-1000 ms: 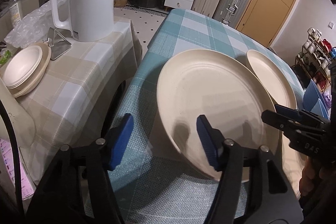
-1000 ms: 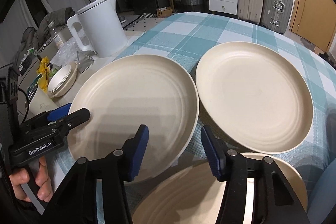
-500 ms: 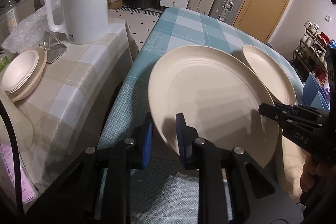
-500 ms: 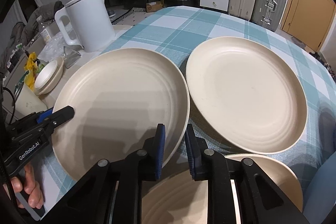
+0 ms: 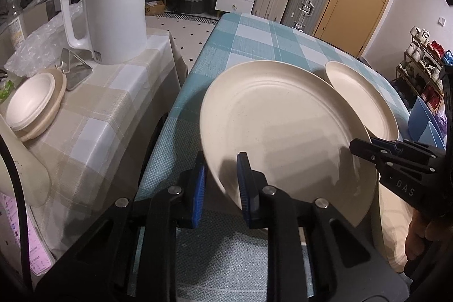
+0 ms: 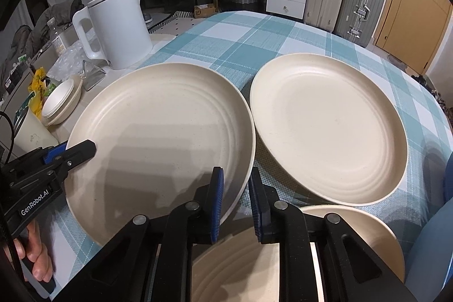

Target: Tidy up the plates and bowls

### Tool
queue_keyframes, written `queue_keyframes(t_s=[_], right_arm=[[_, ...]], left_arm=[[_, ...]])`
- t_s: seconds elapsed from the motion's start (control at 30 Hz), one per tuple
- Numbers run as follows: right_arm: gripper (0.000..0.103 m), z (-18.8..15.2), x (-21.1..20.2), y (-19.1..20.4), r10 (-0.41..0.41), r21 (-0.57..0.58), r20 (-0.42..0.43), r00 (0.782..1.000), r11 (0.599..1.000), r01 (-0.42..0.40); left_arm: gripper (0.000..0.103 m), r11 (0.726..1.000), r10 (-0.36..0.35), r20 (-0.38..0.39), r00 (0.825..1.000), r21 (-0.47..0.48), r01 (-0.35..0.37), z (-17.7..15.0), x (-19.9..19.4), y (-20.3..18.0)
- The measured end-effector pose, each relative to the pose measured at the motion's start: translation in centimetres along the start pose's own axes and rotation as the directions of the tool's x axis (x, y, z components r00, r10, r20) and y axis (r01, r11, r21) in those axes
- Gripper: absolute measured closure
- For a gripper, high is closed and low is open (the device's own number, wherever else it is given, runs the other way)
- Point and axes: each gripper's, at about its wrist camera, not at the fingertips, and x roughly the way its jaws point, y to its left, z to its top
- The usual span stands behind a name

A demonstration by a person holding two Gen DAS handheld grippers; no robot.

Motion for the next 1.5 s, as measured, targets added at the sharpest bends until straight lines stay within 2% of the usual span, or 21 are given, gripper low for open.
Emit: queue_keyframes(t_s=[0.37, 0.73, 1.5], right_arm=[[0.085, 0.1, -1.9, 0.3, -0.005, 0.005, 0.039, 0.999, 1.0, 0.005], [0.084, -0.1, -5.0, -0.7, -0.024, 0.04, 0.085, 0.996, 0.999, 0.021], [0.084, -4.1, -10.5, -5.2, -0.079, 0.165, 0.119, 0.99, 0.985, 0.059]], left_arm=[[0.085, 1.0, -0.008, 0.03, 1.0, 0.016, 0.007, 0.4, -1.9, -0.6], [0.085, 0.998, -0.036, 0.057, 0.998, 0.062, 0.032, 0.6, -4.2, -3.1], [0.085, 0.973, -0.129, 0.033, 0.991, 0.199, 0.12, -0.6, -6.6, -9.5]])
